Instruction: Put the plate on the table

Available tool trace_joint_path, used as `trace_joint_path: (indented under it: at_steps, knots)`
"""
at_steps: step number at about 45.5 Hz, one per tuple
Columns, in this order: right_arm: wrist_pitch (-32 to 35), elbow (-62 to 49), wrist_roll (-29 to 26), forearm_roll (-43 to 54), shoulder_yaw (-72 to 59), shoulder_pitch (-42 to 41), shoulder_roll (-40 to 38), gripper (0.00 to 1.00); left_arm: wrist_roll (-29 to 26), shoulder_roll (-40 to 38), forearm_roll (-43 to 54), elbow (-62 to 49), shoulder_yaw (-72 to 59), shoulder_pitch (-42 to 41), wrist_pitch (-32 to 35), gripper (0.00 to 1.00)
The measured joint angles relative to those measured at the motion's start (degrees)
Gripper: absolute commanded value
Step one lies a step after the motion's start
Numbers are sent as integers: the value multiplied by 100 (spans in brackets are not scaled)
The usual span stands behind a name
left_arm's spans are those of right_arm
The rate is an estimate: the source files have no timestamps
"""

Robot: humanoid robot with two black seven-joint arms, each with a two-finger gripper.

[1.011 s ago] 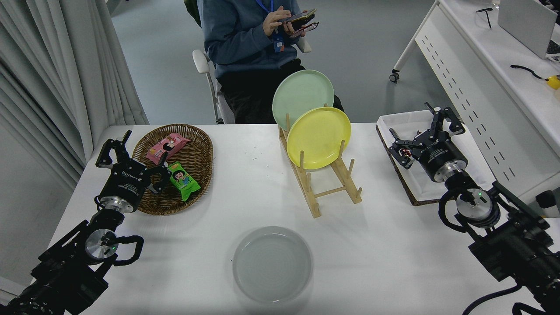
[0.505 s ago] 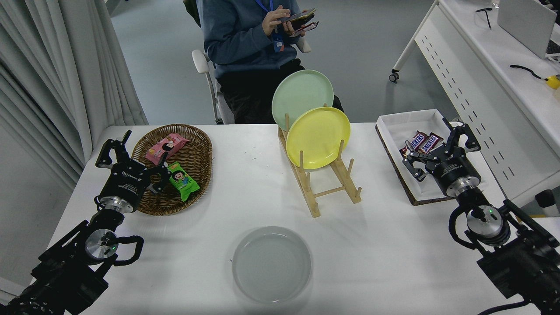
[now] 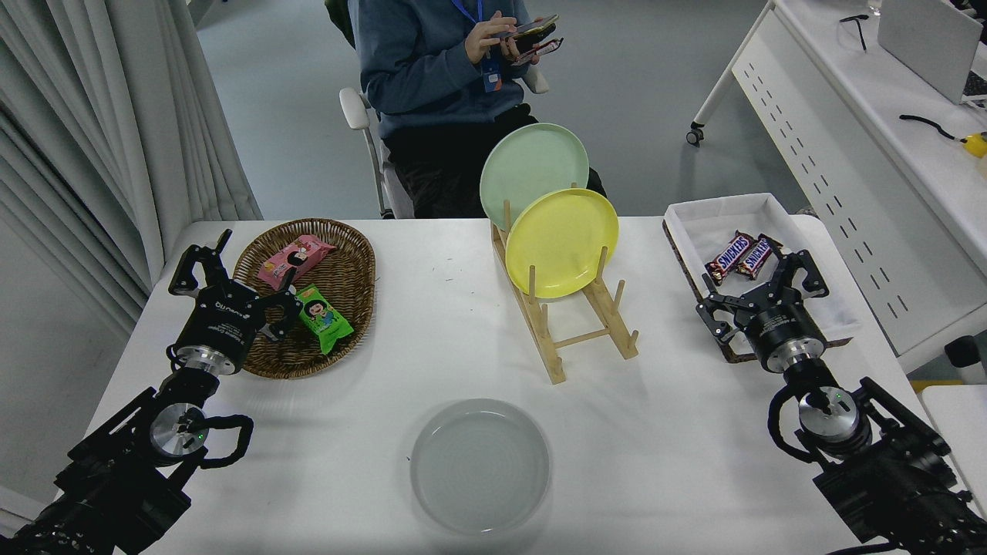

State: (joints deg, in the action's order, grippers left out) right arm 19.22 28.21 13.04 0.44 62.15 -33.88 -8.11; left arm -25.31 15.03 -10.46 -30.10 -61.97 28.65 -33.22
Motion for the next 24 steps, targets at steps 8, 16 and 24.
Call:
trace_joint_path:
  at_steps: [8,16,24]
  knots:
    - [-7,-63,3,-14,-5,-121,65,100,0,0,0,0,0,0,0,100]
    - [-14,-92,5,-22,-13,-189,93,100,0,0,0,0,-1,0,0,100]
    - [-19,-109,5,-24,-12,-224,97,100,0,0,0,0,-2,0,0,100]
